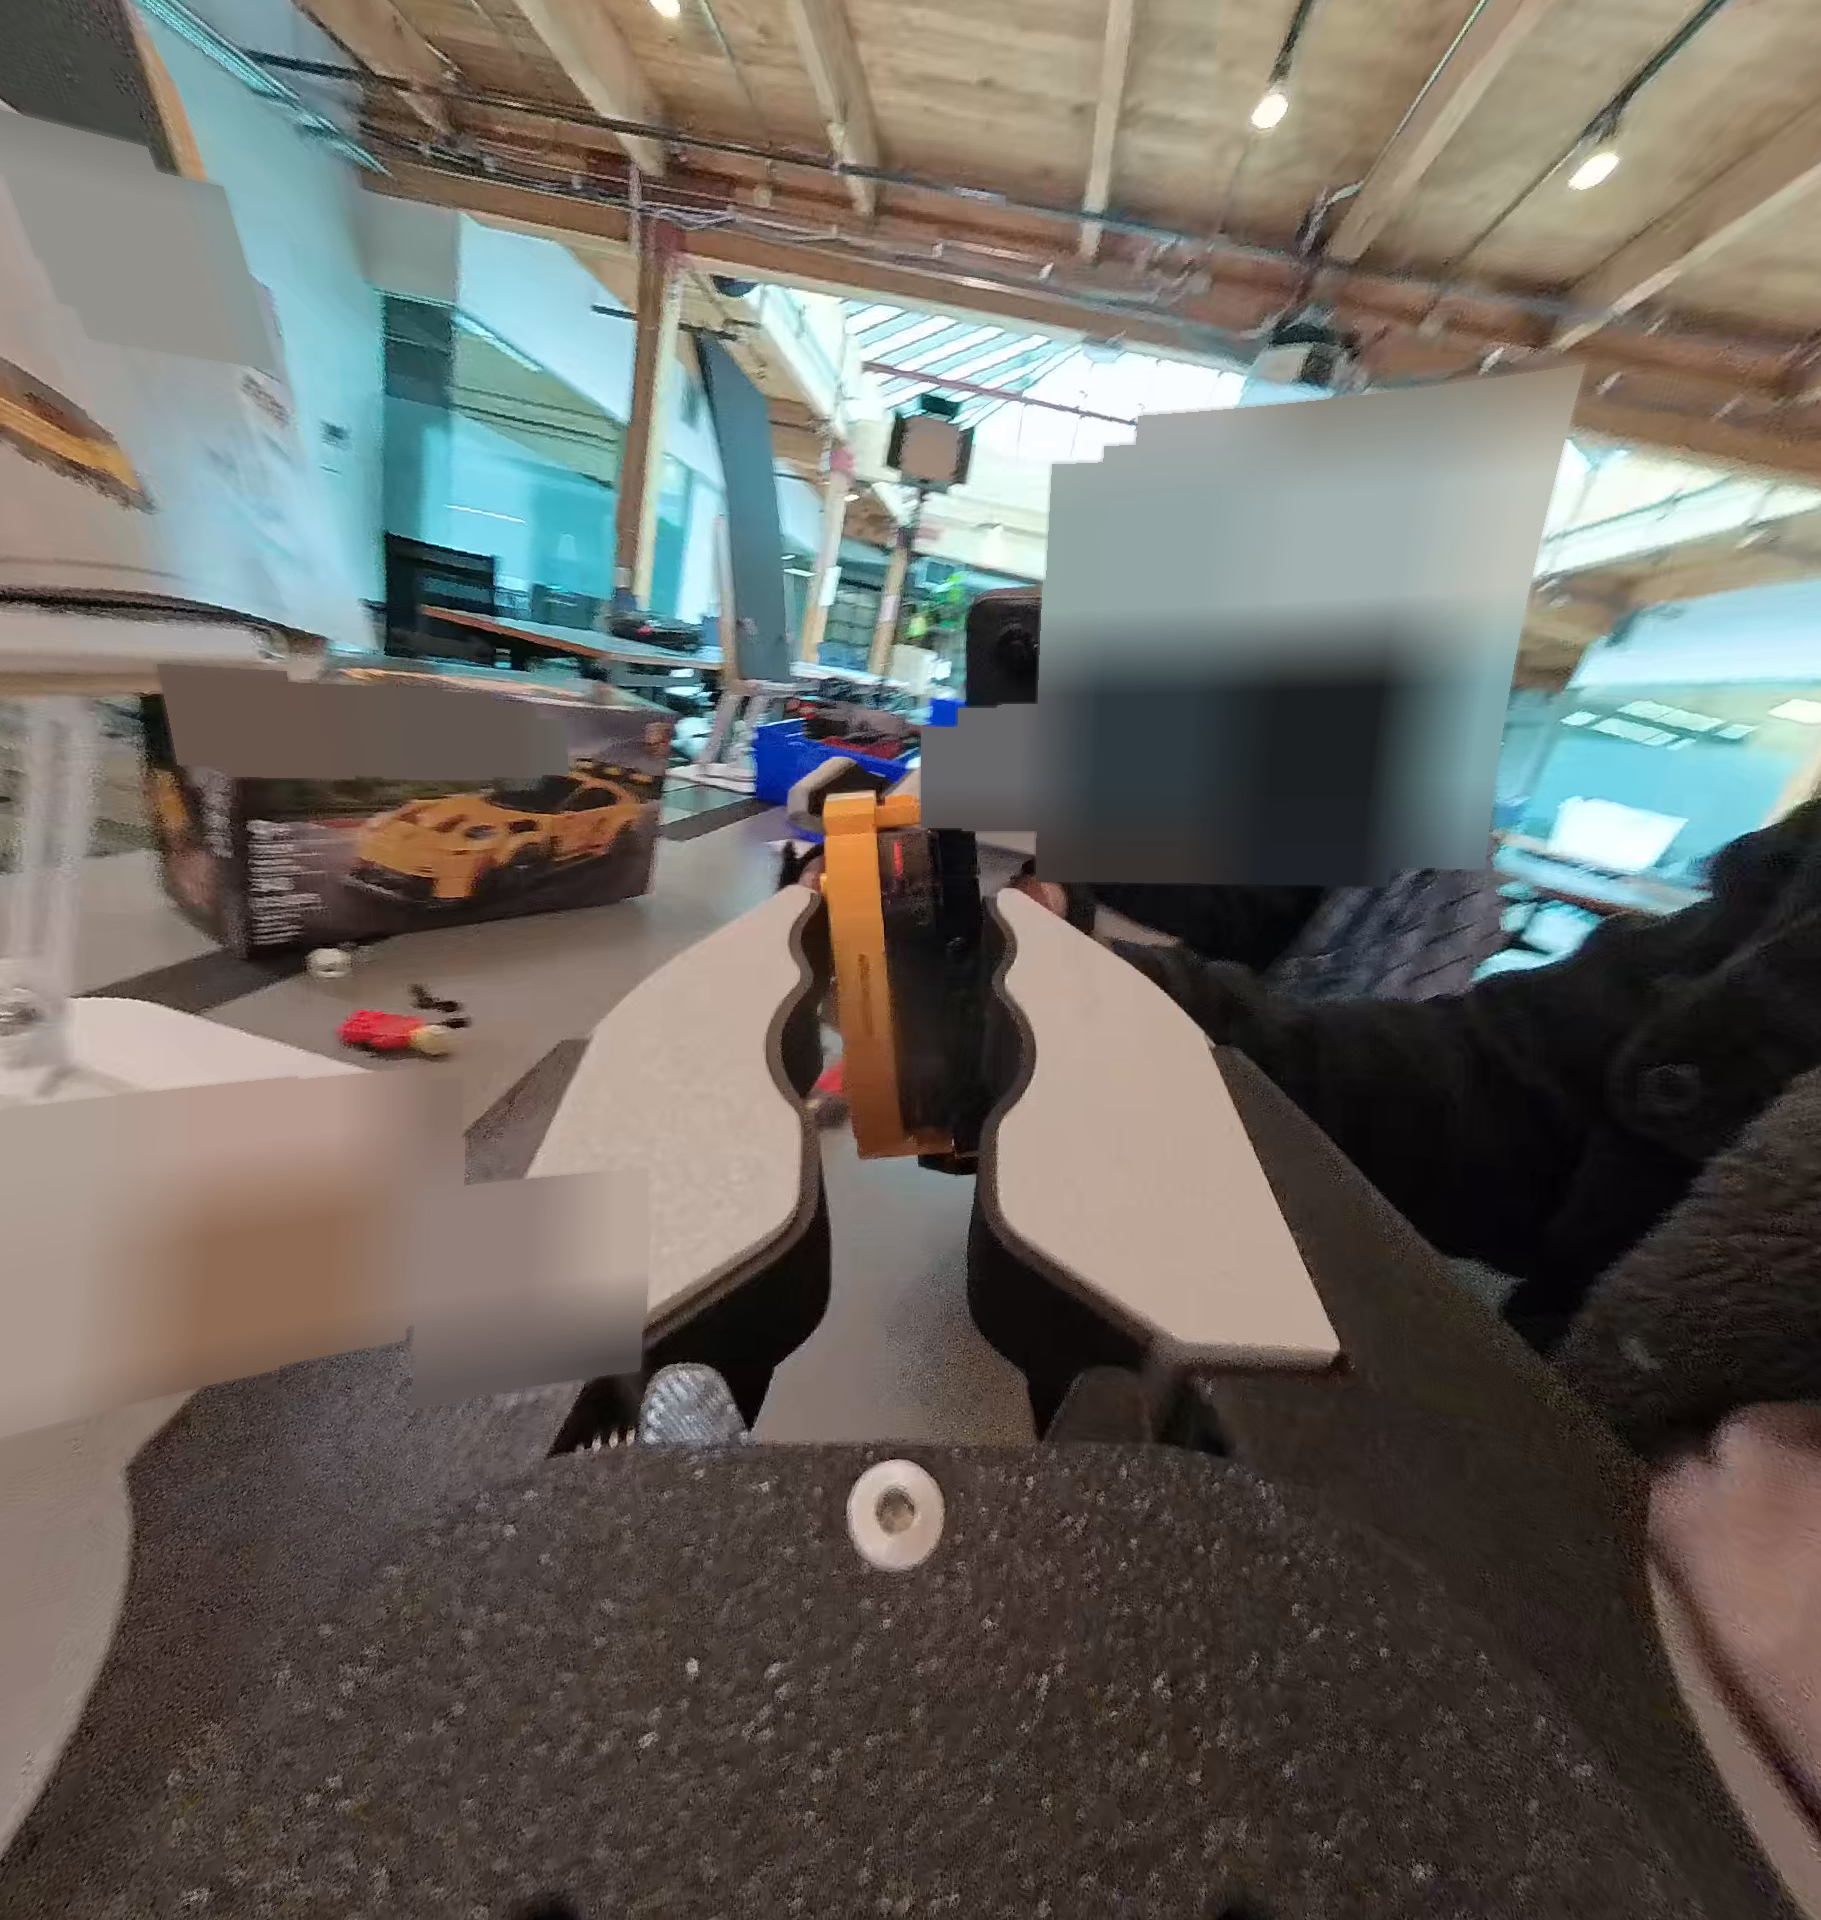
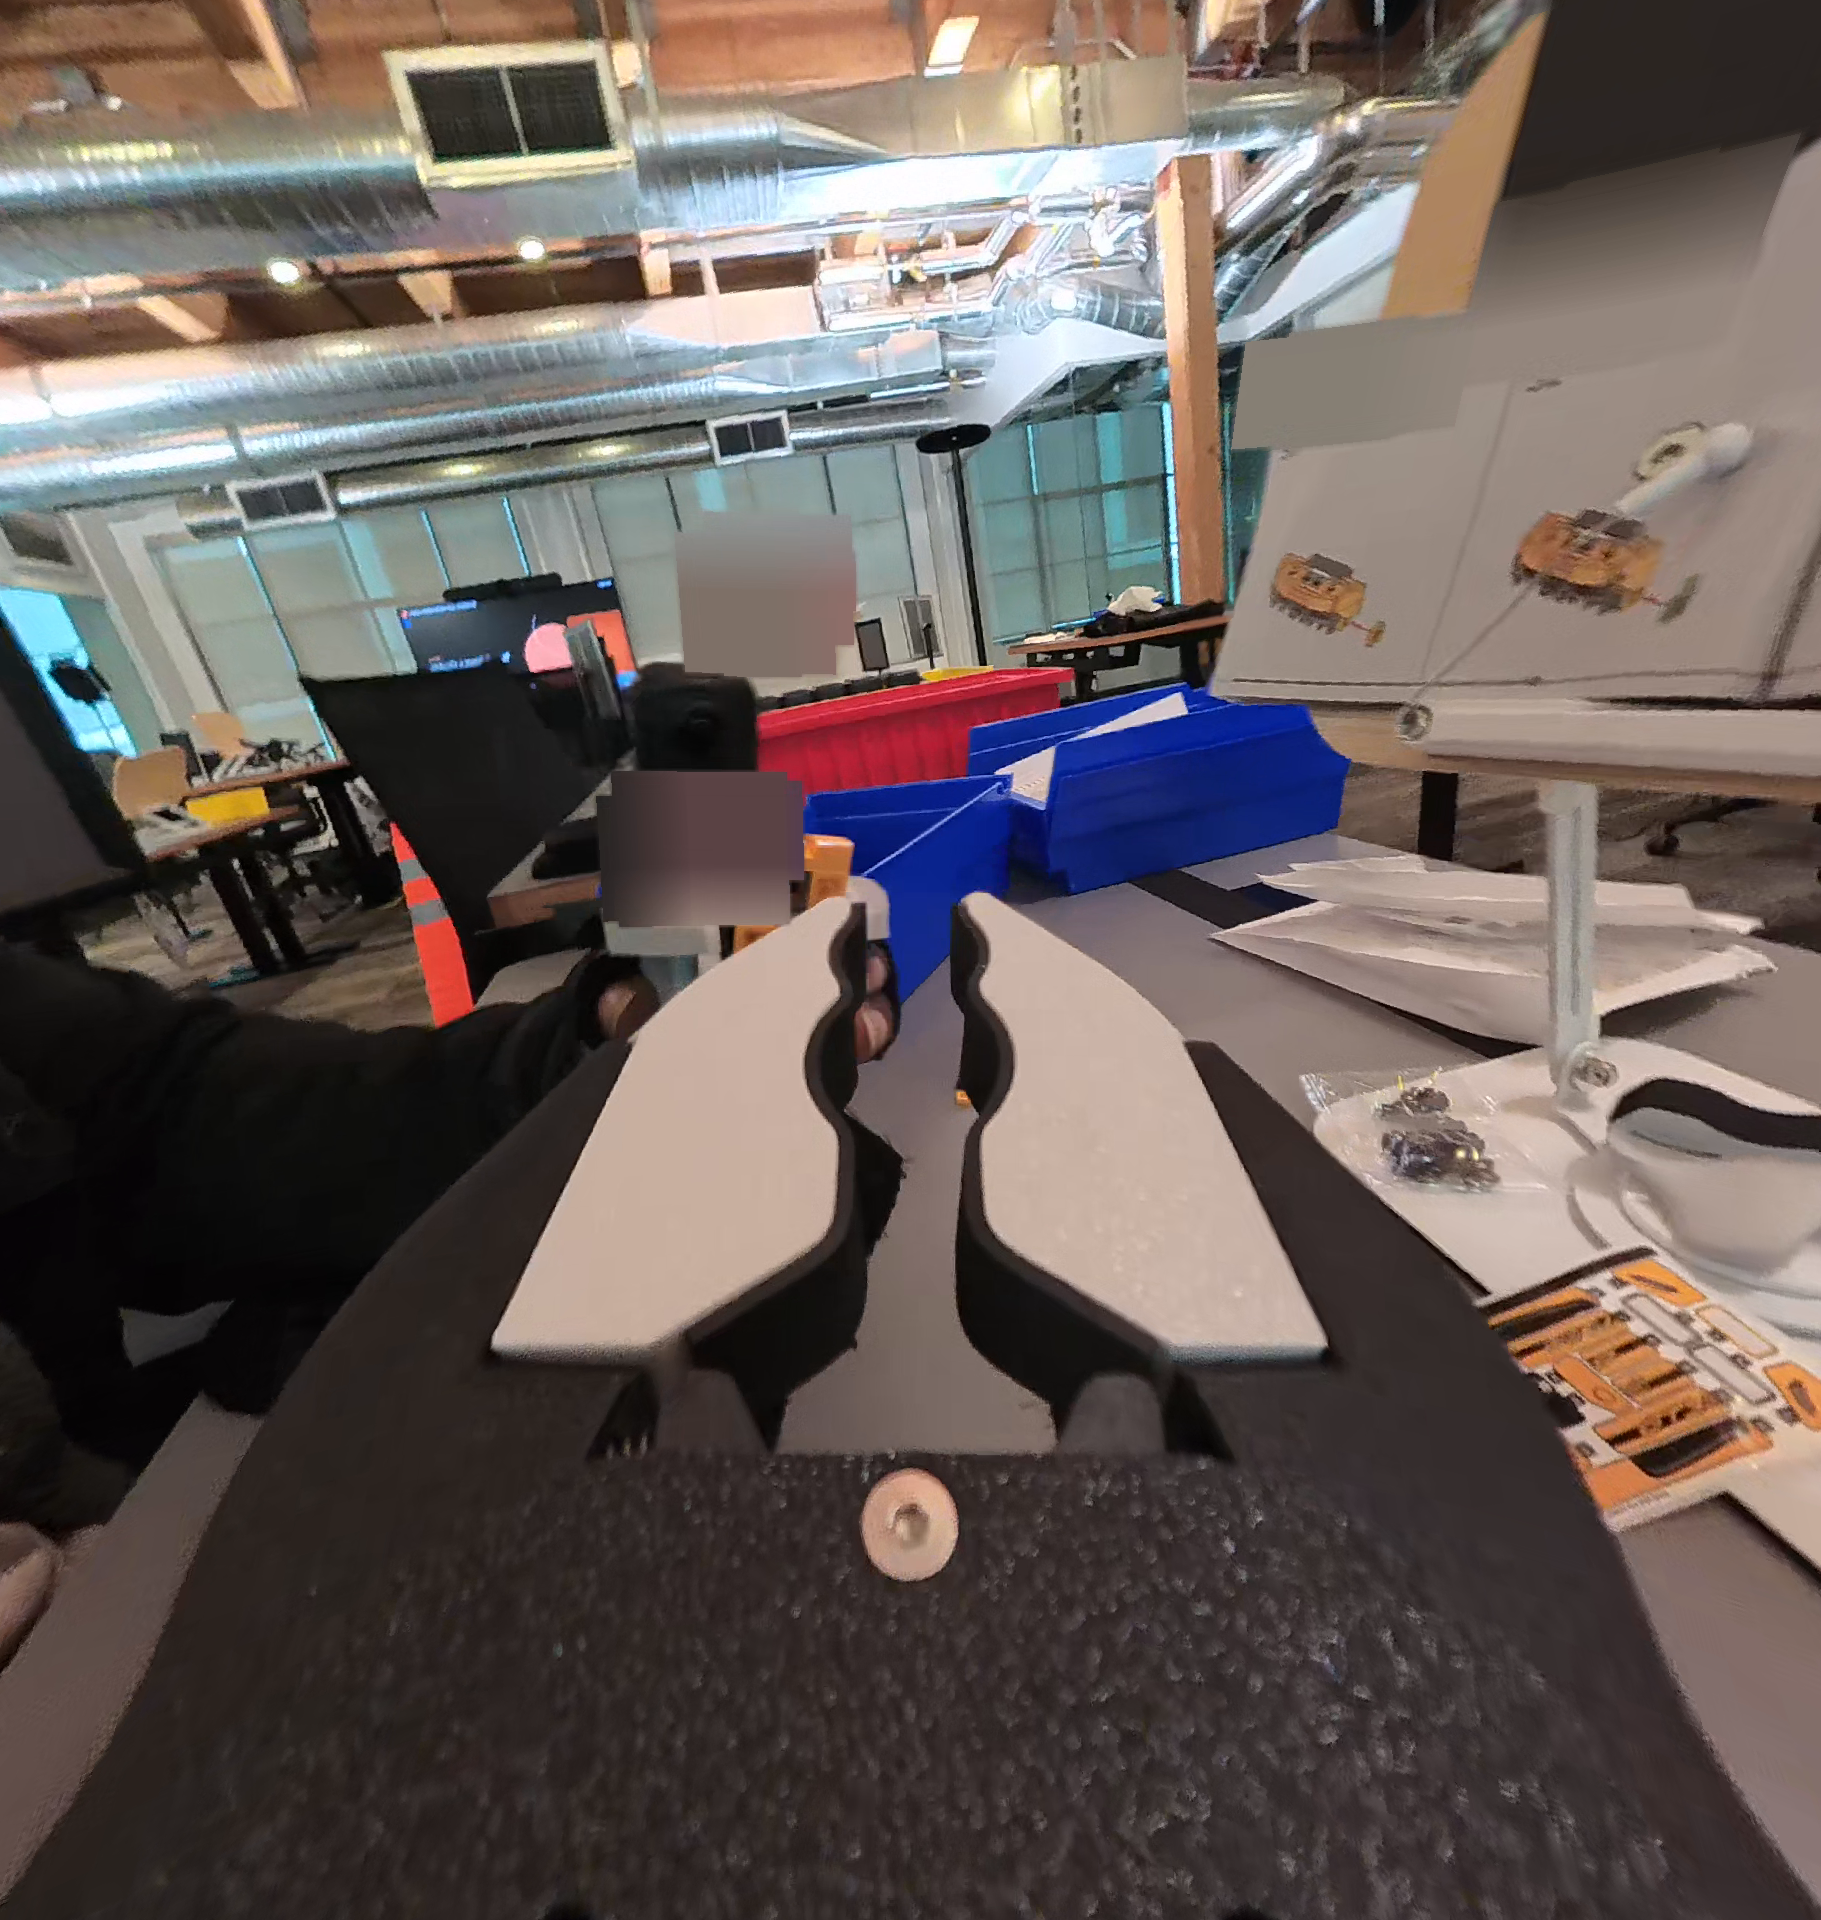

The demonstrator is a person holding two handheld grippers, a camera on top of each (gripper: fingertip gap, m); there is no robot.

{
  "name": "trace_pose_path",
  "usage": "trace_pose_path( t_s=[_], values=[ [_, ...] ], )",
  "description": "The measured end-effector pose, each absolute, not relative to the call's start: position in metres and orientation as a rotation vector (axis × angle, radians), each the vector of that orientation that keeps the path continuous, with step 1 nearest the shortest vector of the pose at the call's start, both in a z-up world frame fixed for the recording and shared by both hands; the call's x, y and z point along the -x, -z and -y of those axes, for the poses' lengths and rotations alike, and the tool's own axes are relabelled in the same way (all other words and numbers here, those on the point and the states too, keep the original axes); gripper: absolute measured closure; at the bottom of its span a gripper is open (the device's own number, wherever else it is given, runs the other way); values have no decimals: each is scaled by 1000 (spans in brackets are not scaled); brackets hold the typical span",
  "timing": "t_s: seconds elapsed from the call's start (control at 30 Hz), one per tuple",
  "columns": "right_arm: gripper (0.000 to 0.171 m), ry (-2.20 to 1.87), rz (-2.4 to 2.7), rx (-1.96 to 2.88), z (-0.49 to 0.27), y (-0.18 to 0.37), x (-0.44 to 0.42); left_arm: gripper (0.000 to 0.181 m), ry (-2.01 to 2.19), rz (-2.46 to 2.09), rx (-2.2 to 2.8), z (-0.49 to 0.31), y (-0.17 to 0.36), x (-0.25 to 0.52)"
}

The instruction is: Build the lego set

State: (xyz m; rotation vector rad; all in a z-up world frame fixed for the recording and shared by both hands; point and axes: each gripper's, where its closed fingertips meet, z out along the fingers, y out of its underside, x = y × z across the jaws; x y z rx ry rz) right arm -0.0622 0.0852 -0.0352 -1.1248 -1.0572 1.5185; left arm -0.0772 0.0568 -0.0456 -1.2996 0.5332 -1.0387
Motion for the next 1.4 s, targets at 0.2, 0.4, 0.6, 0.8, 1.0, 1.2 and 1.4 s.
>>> trace_pose_path(
  t_s=[0.2,0.4,0.6,0.8,1.0,1.2,1.4],
  values=[
    [134,-1278,1267,966,-52,31,67,154,1412,-454,1232,-44,33,74],
    [115,-1135,1390,864,-23,30,74,154,1533,-529,1206,-29,31,65],
    [122,-1134,1403,864,-24,30,69,154,1451,-584,1247,-29,38,58],
    [148,-882,1504,1350,-108,93,38,155,1088,-584,1301,-47,49,77],
    [153,-645,1945,1641,-97,186,8,154,941,-676,1344,-48,66,69],
    [154,-562,1980,1749,-103,208,1,154,939,-679,1368,-49,69,68],
    [163,-560,1973,1768,-105,213,2,154,936,-710,1373,-46,72,63]
  ],
)
